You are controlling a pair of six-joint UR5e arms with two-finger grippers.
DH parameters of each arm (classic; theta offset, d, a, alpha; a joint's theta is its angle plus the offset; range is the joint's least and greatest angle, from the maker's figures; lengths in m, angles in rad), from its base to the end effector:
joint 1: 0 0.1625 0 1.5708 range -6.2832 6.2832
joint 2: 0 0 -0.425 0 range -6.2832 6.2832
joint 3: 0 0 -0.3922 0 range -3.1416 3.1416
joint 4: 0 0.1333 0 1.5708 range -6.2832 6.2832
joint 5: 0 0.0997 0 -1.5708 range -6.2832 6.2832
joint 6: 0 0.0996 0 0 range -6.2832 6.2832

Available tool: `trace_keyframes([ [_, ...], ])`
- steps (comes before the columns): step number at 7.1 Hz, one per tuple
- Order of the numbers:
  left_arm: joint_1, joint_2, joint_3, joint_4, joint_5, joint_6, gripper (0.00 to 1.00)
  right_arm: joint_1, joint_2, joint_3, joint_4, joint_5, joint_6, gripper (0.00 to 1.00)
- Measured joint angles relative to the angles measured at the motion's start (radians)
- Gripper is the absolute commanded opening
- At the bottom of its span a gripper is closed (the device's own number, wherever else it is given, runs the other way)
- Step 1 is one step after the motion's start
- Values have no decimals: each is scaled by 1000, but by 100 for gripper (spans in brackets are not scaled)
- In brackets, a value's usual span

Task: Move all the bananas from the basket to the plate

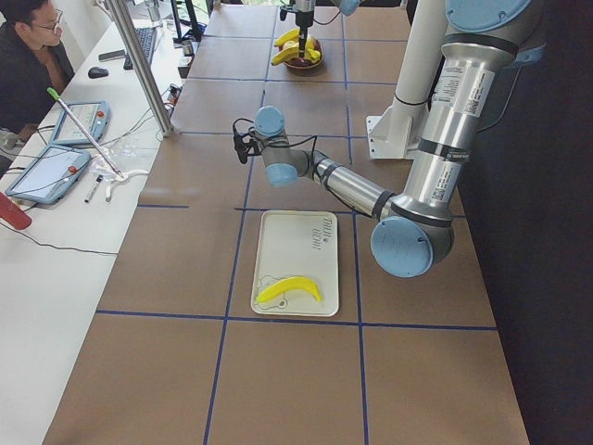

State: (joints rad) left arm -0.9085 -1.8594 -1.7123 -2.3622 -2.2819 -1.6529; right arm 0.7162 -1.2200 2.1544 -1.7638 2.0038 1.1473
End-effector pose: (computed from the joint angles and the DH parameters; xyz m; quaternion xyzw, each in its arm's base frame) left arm 0.3043 -0.5013 0.3385 -0.0453 0.6069 -0.1894 0.7706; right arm -0.3274 -0.4063 0.2455 0.0223 -0.4059 0.0558 0.9119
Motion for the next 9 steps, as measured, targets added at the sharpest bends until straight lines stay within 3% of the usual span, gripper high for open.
trace_keyframes([
  [2,43,-79,-13,3,45,-188,100,-107,204,-27,-213,-147,124,0],
  [3,68,-116,-12,5,68,-264,100,-154,251,-39,-256,-204,172,0],
  [6,154,-213,0,7,145,-423,100,-299,348,-76,-280,-369,296,0],
  [9,186,-261,-9,6,161,-517,100,-339,418,-130,-281,-400,328,0],
])
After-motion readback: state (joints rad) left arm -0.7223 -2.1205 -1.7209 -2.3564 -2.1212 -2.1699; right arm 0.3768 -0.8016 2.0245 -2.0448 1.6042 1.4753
